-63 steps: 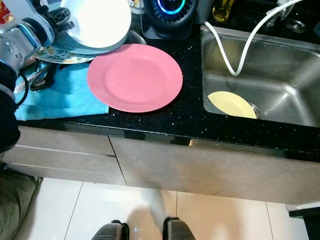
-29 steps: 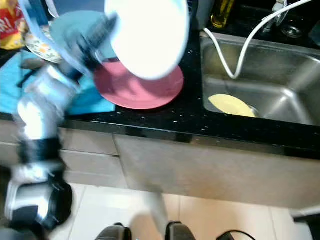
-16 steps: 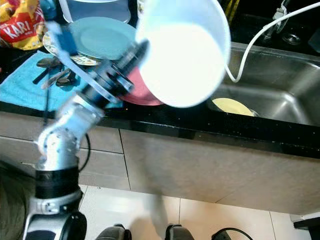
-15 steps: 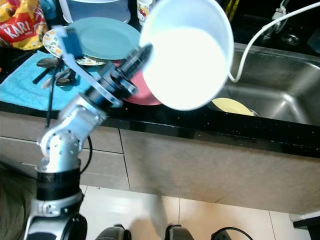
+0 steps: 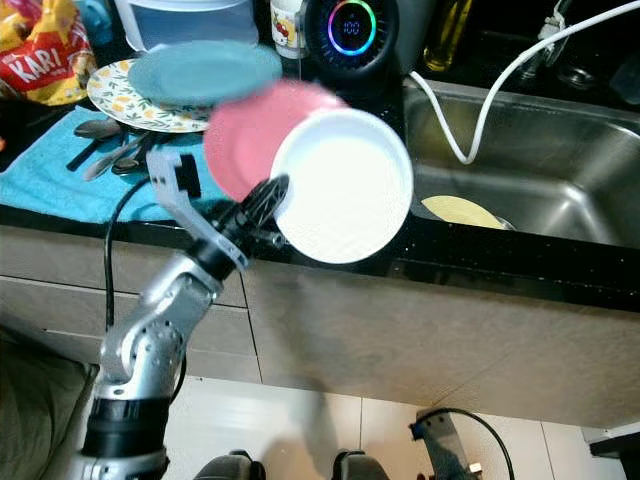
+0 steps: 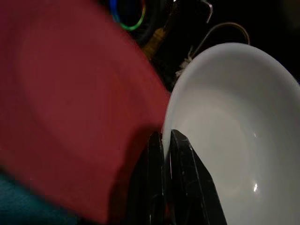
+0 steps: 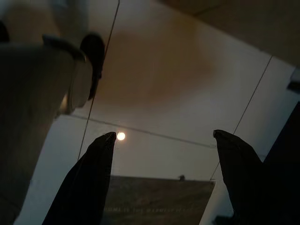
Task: Kitchen organization
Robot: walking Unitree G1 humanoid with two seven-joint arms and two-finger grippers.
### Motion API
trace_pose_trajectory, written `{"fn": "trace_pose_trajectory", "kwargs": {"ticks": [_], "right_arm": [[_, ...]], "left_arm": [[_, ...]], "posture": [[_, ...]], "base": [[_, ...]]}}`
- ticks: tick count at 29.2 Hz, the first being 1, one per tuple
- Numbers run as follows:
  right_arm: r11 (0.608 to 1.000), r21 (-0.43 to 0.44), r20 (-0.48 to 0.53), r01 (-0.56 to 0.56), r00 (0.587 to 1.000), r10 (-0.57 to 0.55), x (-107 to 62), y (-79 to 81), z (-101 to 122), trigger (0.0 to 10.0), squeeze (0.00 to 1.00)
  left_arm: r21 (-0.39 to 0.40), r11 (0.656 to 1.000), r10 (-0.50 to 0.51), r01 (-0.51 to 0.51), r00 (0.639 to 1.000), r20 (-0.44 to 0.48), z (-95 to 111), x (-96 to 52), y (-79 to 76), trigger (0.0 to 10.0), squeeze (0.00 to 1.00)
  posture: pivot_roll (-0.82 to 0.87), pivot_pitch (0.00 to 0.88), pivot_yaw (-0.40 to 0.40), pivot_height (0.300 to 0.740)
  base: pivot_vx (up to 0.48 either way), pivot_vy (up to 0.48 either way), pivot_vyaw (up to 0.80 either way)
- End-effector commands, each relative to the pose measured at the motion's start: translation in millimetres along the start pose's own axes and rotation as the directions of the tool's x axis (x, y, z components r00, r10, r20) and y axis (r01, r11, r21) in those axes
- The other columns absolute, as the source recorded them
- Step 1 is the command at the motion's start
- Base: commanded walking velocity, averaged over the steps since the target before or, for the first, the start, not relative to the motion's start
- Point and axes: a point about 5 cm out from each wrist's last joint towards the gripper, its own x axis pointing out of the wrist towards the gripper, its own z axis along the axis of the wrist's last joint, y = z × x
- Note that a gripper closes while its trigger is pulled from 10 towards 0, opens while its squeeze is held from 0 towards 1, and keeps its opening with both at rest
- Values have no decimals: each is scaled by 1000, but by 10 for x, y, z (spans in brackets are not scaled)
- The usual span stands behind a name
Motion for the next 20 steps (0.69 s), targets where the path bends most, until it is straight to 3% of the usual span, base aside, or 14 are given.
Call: {"fn": "trace_pose_trajectory", "kwargs": {"ticks": [1,6,14,20], "right_arm": [[1000,21,-18,5,1000,-5,-12,-8,-78,10000,0],[1000,26,-8,3,1000,-3,-4,20,-44,10000,0],[1000,25,-10,-10,1000,10,-1,106,-57,10000,0],[1000,26,-15,-12,1000,12,-2,124,-71,10000,0]], "left_arm": [[-13,1000,19,-20,999,-33,-122,-23,-21,10000,0],[-10,1000,-22,22,1000,-11,-117,-5,-111,10000,0],[25,981,-193,191,977,96,82,122,-388,10000,0],[70,977,-209,202,969,128,208,173,-404,10000,0]], "posture": [[101,114,-61,740],[103,101,-60,740],[104,94,-52,740],[102,92,-48,740]], "base": [[0,0,0],[0,0,0],[0,0,0],[0,0,0]]}}
